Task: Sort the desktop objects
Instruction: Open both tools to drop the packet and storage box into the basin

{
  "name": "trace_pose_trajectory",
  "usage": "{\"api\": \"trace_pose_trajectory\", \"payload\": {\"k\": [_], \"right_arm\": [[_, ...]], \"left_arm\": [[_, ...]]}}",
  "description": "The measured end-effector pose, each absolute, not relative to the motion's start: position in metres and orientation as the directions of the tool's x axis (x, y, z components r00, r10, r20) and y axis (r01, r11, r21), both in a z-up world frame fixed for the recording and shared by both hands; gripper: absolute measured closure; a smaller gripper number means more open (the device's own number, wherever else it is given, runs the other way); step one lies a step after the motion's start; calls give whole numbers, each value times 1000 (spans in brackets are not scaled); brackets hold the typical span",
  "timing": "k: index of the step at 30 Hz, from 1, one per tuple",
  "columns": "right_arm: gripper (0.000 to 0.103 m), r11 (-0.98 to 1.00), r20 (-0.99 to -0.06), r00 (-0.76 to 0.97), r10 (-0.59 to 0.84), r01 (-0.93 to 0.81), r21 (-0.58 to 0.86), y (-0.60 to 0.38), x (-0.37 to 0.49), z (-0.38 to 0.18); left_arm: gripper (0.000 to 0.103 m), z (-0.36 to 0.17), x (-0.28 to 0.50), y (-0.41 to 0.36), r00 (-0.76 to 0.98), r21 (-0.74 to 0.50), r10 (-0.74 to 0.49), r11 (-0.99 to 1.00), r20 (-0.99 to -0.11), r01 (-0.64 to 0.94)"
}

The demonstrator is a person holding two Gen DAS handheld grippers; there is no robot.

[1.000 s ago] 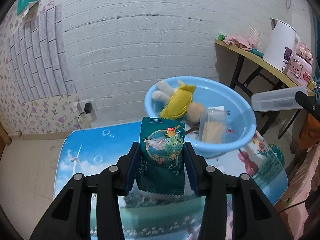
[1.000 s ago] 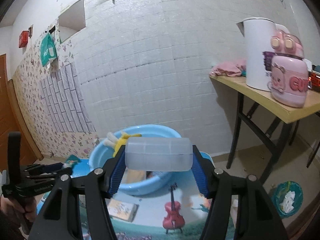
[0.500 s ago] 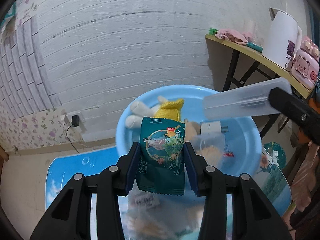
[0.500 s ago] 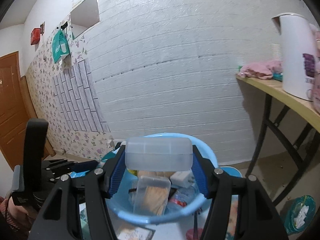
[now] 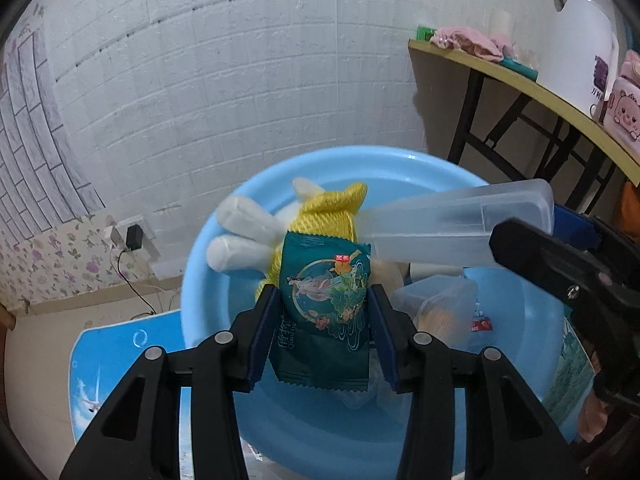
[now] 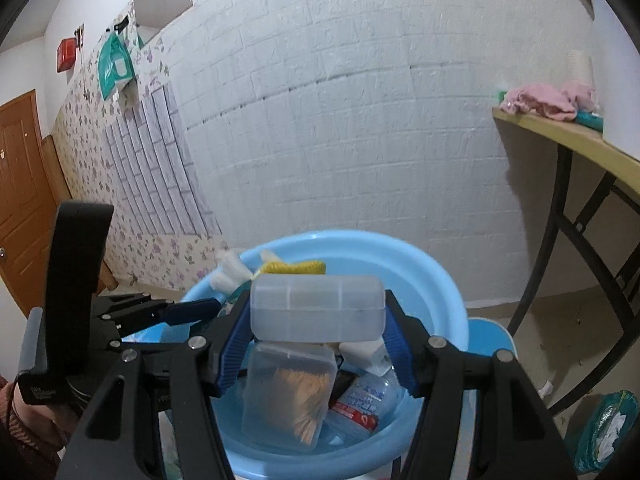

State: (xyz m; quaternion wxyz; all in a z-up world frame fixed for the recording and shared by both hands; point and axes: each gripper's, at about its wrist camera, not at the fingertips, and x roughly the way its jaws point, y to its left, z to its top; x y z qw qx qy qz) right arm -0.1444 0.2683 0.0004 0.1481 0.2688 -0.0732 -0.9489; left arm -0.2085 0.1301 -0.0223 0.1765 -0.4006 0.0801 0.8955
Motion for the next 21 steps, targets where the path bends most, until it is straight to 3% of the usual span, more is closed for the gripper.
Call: {"api": "trace_pose_trajectory", "payload": {"k": [8, 12, 21], "right_arm": [[42, -945, -571, -754, -324, 226, 238, 273, -145, -22], [33, -949, -586, -749, -310, 204, 241, 277, -140, -24], [32, -957, -578, -768, -278, 170, 234, 288, -121, -14]], "left_arm": [[21, -25, -203, 124, -630, 3, 236, -935, -740, -354], [13, -20, -196, 119, -638, -7, 250, -934, -728, -358], [11, -14, -174, 110, -647, -19, 259, -935, -717, -354]]}}
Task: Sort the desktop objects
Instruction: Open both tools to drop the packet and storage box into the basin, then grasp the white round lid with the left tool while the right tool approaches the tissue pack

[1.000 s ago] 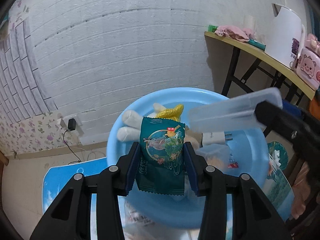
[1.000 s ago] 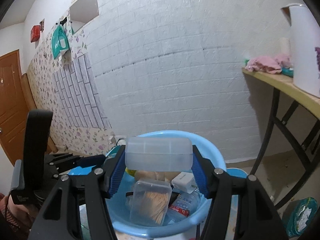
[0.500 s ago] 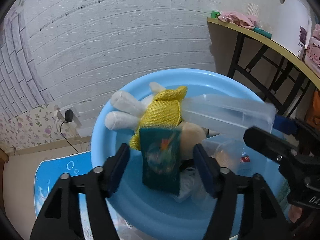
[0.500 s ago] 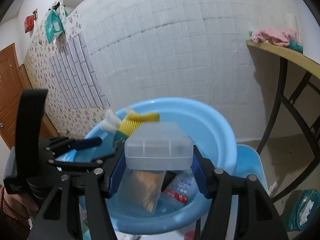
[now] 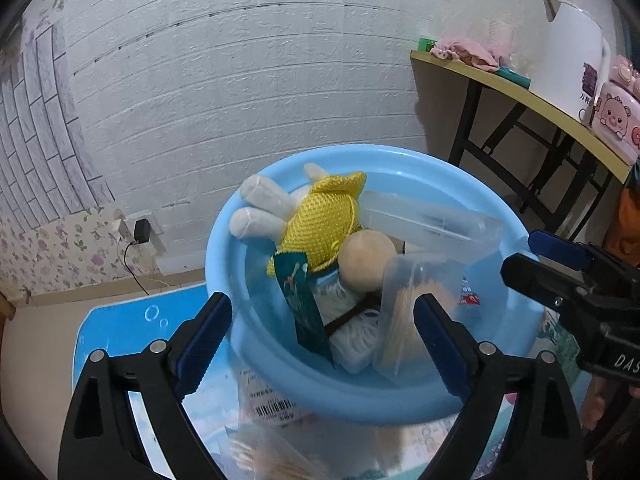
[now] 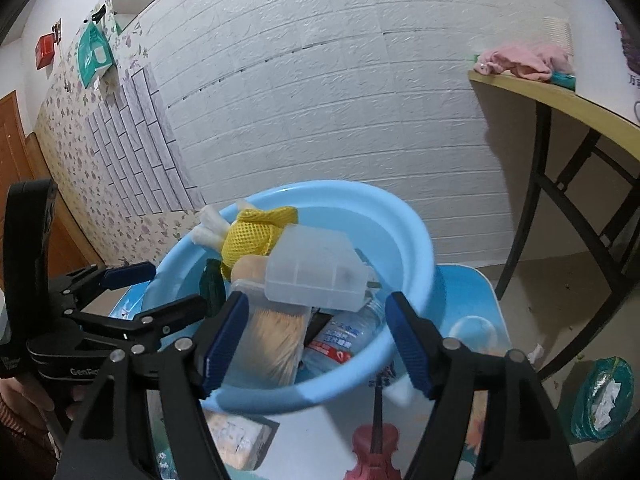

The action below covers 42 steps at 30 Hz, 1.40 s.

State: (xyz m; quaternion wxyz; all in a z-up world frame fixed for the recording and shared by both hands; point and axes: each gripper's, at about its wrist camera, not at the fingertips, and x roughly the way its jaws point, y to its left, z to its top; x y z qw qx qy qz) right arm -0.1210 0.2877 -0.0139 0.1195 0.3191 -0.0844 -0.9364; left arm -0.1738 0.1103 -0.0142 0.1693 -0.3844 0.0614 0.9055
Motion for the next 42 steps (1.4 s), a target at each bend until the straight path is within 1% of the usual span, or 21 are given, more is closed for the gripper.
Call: {"api": "trace_pose_trajectory", "payload": {"k": [7, 15, 19, 22, 26, 29, 37, 42], "right_arm": [[32, -961, -585, -767, -261, 153, 229, 289, -108, -12], [32, -960, -617, -743, -261, 135, 243, 290, -101, -20], [32, -961, -637, -727, -255, 120, 248, 291, -98, -28], [31, -956, -633, -727, -266, 115, 269, 294, -92, -27], [31, -964, -640, -728, -246, 114, 241, 292, -89, -25], [31, -963, -648, -720, -249, 112, 246, 290, -87, -26], [31, -968, -681, -693, -239, 113, 225, 281, -75, -37], [31, -972, -691, -687, -227, 114, 206, 279, -66, -43]], "left_arm": [[11, -14, -161, 103, -644, -31, 260, -938, -719, -344], [11, -19, -146, 98, -635, -30, 251, -941, -731, -338], [10, -19, -139, 90, -642, -65, 260, -948, -721, -311], [10, -17, -135, 85, -639, -79, 266, -949, -722, -307], [10, -15, -127, 83, -652, -40, 244, -949, -718, -312], [10, -17, -121, 75, -640, -61, 248, -952, -727, -300], [10, -22, -104, 47, -644, -70, 219, -966, -733, -249], [10, -31, -92, 17, -649, -52, 170, -979, -741, -196]]}}
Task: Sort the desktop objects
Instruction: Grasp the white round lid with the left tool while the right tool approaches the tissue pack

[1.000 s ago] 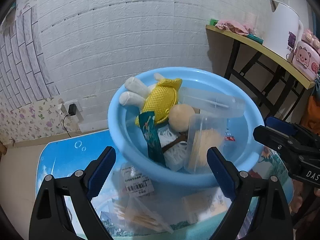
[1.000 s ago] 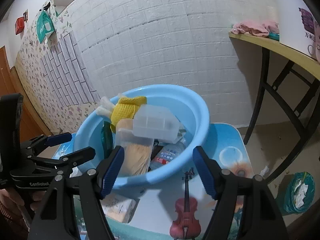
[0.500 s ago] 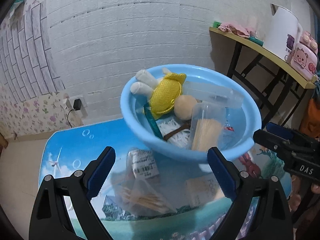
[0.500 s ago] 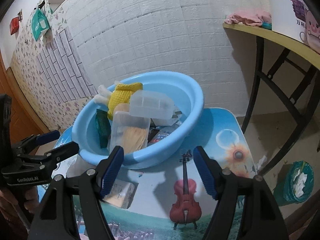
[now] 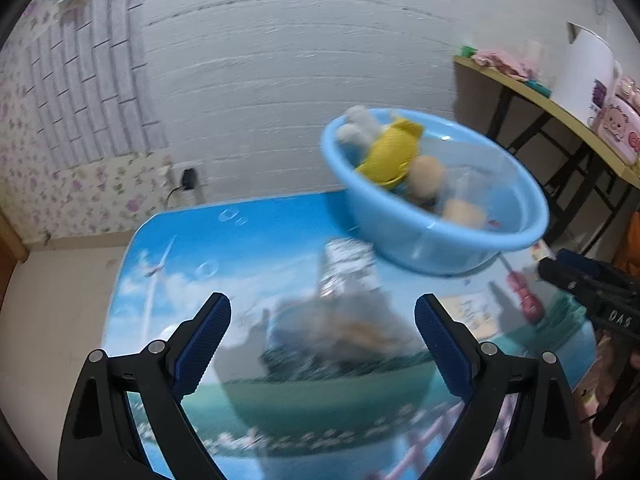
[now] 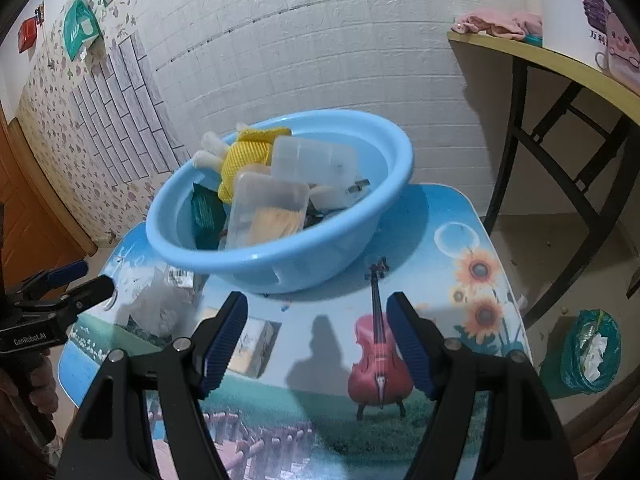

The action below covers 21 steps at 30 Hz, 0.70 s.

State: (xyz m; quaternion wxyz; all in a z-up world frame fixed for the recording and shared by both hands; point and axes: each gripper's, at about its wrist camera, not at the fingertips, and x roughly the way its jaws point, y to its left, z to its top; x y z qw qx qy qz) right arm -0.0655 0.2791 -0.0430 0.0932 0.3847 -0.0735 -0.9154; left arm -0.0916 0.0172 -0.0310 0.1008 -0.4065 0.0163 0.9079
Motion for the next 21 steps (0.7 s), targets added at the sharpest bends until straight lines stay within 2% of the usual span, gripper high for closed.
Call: {"api": "trace_pose_trajectory", "payload": {"k": [8, 12, 15, 16, 18, 19, 21], "right_arm": [[31, -968, -720, -648, -249, 137, 211, 262, -60, -61], [31, -965, -737, -623, -260, 153, 212, 250, -60, -68], [30, -961, -739, -614, -276, 148, 236, 242, -61, -72], [28, -960, -739, -614, -278, 149, 238, 240, -62, -73], [7, -960, -735, -619, -277, 152, 234, 234, -62, -75], [1, -962, -736, -621, -269, 147, 228, 232, -62, -76], [0, -966, -740, -622, -256, 132, 223, 228, -63, -79]], "left_arm": [[10, -57, -80, -33, -623, -48, 103, -993, -776, -105], [10, -63, -79, -43, -606, -85, 127, -992, -785, -97], [10, -62, -77, -43, -624, -39, 103, -992, -775, -117], [10, -62, -77, -45, -628, -33, 97, -993, -772, -113], [10, -67, -82, -54, -618, -35, 84, -995, -782, -91], [10, -69, -86, -58, -610, -31, 70, -997, -789, -76], [10, -76, -93, -69, -593, -9, 23, -1000, -805, -27]]}}
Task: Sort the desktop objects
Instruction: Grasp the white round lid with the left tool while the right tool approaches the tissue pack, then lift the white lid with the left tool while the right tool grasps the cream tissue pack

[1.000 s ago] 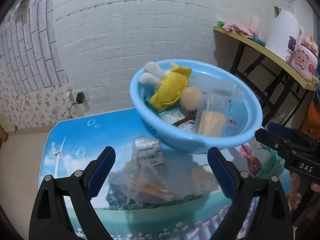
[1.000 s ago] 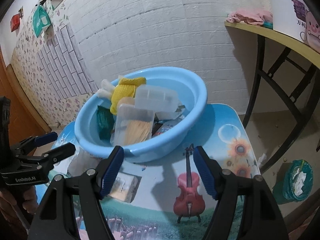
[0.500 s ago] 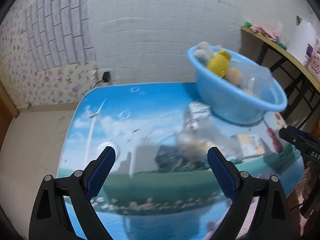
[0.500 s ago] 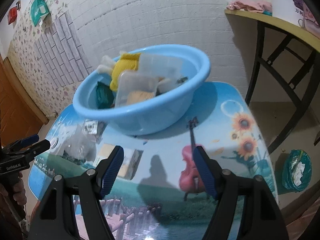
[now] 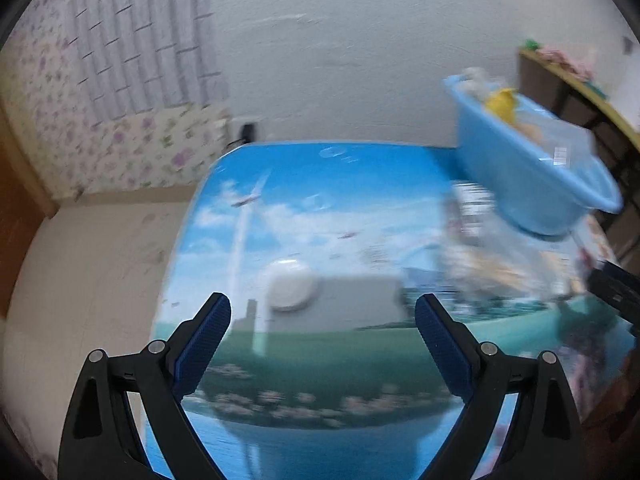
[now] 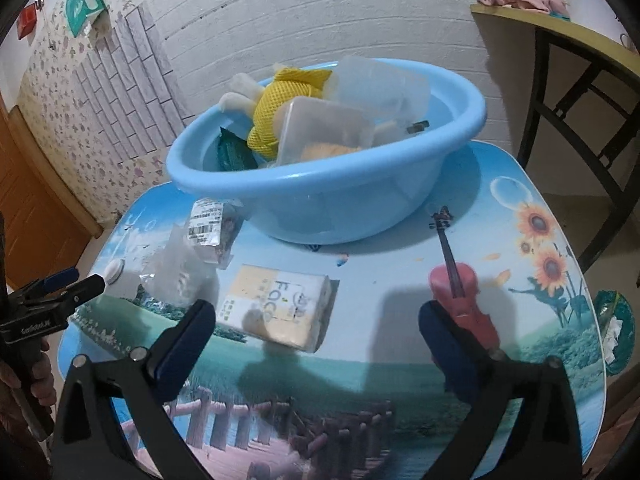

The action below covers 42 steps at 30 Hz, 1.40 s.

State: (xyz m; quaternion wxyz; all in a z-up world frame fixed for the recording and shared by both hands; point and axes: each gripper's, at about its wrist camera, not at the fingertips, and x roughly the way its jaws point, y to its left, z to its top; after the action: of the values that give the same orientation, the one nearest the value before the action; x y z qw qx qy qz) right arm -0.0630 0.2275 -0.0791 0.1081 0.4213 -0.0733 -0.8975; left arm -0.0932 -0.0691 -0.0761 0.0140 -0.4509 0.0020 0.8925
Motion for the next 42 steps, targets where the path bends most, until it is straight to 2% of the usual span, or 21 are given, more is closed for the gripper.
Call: {"api": "trace_pose_trajectory", "payload": {"k": [4, 13, 15, 17, 18, 19, 20, 21, 22, 23, 24, 33, 42], "right_arm": [[0, -968, -755, -607, -248, 129, 214, 217, -68, -83], [0, -983, -789, -587, -182, 121, 136, 187, -80, -95], [0, -985, -799, -577, -171, 107, 134, 186, -84, -98], [0, -987, -807, -568, -161, 96, 129, 185, -87, -101], [0, -989, -807, -572, -145, 89, 115, 185, -88, -101], [0, -991, -806, -576, -136, 91, 102, 185, -89, -100], [8, -991, -805, -578, -136, 96, 98, 185, -88, -100], [17, -989, -803, -579, -144, 106, 101, 186, -88, -100], [21, -988, -798, -584, -150, 112, 104, 188, -86, -99], [32, -988, -796, -585, -153, 114, 107, 189, -85, -98], [38, -986, -794, -586, -163, 117, 115, 191, -85, -97], [38, -991, -772, -623, -128, 55, 120, 235, -73, -86], [38, -987, -781, -624, -1, -127, 102, 310, -89, -81]], "left_arm": [[10, -88, -106, -87, -563, -17, -1, -1000, -826, 26], [10, -107, -122, -87, -535, 0, 5, -1000, -845, -10], [14, -107, -123, -86, -540, -22, 30, -1000, -841, -21], [35, -104, -123, -83, -561, -18, 32, -999, -827, -31], [42, -103, -122, -81, -567, -16, 33, -999, -823, -35], [54, -102, -121, -80, -572, -10, 28, -999, -819, -34], [63, -102, -120, -79, -576, -12, 30, -999, -817, -34], [65, -101, -120, -78, -576, -10, 28, -999, -817, -33], [66, -101, -120, -78, -577, -10, 29, -999, -816, -35], [66, -101, -119, -77, -576, -11, 31, -999, -817, -38], [66, -101, -119, -75, -575, -12, 33, -999, -818, -40], [66, -96, -114, -52, -580, -23, 59, -997, -813, -70], [66, -92, -124, -30, -580, -17, 60, -997, -812, -79]]}}
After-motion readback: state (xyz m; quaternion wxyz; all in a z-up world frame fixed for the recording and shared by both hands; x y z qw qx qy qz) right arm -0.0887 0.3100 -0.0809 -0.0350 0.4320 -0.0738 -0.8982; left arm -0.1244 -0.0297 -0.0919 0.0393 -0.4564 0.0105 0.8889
